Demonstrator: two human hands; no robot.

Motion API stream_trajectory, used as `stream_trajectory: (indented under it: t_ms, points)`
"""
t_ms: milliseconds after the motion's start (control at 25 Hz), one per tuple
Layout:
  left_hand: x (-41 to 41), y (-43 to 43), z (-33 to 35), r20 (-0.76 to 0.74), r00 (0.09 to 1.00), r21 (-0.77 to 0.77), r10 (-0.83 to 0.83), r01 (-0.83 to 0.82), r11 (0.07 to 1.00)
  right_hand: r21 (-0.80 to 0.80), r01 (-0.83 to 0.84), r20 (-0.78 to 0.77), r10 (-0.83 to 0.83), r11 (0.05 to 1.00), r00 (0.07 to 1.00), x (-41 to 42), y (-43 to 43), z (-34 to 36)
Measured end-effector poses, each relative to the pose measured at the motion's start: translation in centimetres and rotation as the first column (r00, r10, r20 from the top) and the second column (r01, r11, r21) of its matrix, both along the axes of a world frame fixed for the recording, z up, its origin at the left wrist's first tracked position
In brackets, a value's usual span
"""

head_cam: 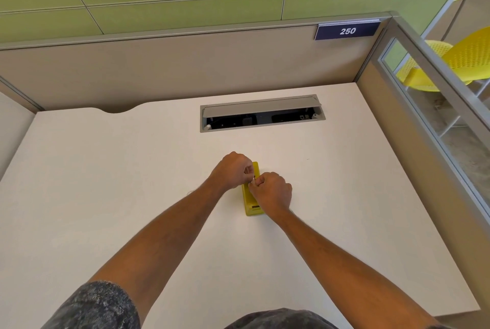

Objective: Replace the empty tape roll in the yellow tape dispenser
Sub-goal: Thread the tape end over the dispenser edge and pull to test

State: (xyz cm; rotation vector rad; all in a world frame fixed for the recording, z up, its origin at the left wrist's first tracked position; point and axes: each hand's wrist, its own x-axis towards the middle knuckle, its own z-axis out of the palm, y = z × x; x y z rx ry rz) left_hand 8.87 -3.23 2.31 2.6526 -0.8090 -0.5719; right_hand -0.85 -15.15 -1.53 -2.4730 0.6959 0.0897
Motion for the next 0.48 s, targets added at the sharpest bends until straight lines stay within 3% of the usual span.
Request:
stream_trajectory:
  t_ms: [120,280,400,480]
  points:
    - [-0.5,0.0,0.0,-0.002,1.000,-0.004,0.016,-0.016,1.000,0.041,0.005,-0.013,-0.005,0.999,1.000,-0.2,-0.1,0.3]
    - [-1.0,0.3,0.2,0.012,1.000,-0.003,0.024,-0.024,1.000,0.277,0.043,-0.045,-0.032,0.960,0.998,-0.9,-0.9,0.5]
    - [-1.5,0.5,0.3,0.026,0.999,-0.005,0.031,-0.031,0.999,0.498,0.152,-0.049,-0.147,0.854,0.988,-1.3,-1.5,0.5]
    - [-1.9,0.6,0.3,0.035,0.999,-0.003,0.033,-0.033,0.999,0.653,0.268,-0.122,-0.251,0.709,0.960,-1.2,-1.5,0.8]
